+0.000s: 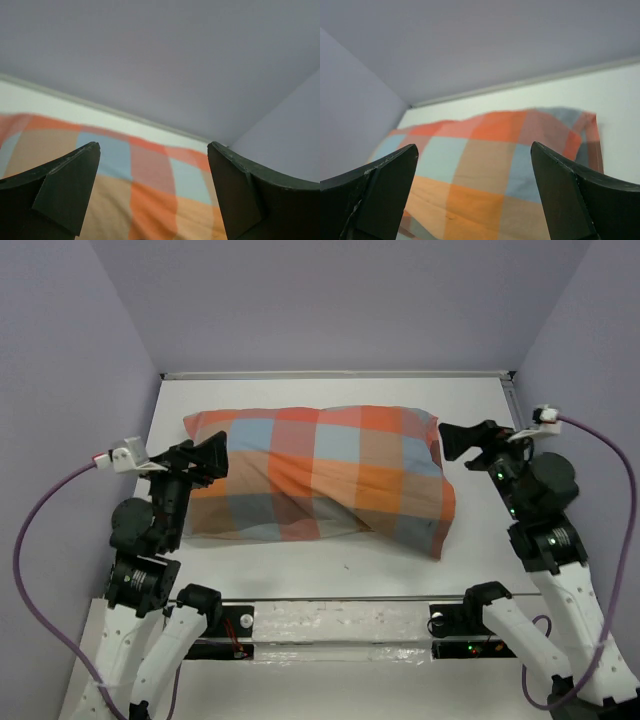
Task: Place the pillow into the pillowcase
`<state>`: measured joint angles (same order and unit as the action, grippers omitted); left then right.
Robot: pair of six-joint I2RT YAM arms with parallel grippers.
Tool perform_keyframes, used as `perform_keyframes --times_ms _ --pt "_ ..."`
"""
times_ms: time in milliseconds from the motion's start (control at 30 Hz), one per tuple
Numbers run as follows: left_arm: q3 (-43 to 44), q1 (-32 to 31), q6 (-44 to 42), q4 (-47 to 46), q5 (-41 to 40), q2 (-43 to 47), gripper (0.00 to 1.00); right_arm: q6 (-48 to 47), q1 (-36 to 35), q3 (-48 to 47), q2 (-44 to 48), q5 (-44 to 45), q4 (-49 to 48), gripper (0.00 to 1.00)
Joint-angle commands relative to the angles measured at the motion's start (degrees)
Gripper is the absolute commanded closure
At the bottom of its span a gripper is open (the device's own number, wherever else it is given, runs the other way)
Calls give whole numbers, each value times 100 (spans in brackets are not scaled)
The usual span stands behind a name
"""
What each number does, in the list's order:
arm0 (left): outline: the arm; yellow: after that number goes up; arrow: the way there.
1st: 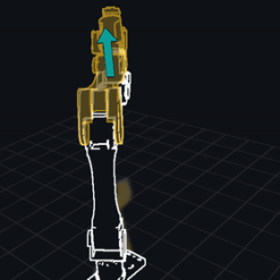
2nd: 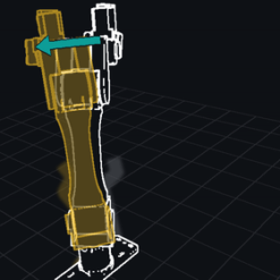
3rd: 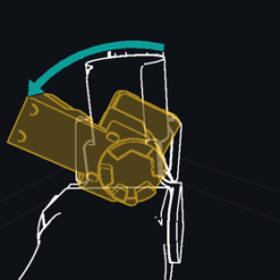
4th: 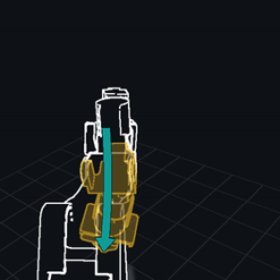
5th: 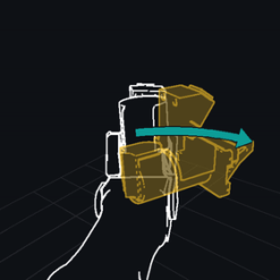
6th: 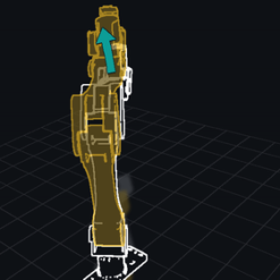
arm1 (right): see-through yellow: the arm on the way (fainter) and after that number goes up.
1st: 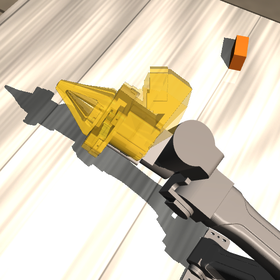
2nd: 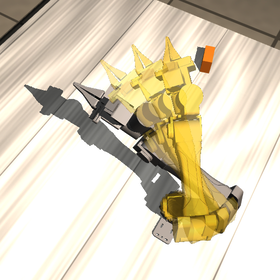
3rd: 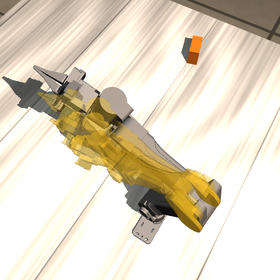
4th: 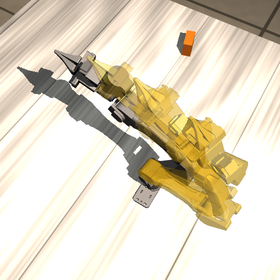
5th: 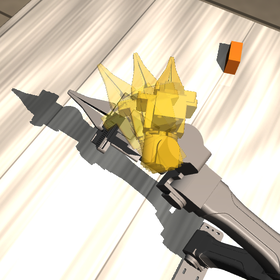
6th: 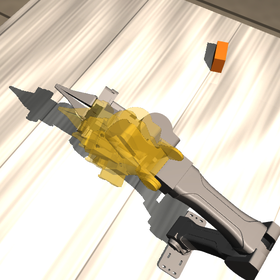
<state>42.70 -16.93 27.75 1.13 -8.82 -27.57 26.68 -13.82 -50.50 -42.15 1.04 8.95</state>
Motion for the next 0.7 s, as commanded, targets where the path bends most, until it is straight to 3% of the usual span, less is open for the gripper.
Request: perform_keyframes --times_ms 0,133,267,467,667 --pt "985 -30 -612 -121 635 410 1 -584 29 -1066 1111 54 756 0" --pt "1144 -21 -902 168 1206 1069 1 -821 29 -1524 2138 397 1232 0" --pt "1267 -30 -1113 564 1391 1394 1 -971 29 -1393 2746 722 1232 0" --pt "1215 -30 -1412 968 1392 1641 1 -954 29 -1243 2827 538 1557 0" --pt "1021 -21 -1509 1012 1400 1668 1 -717 29 -1566 2291 451 1540 0"
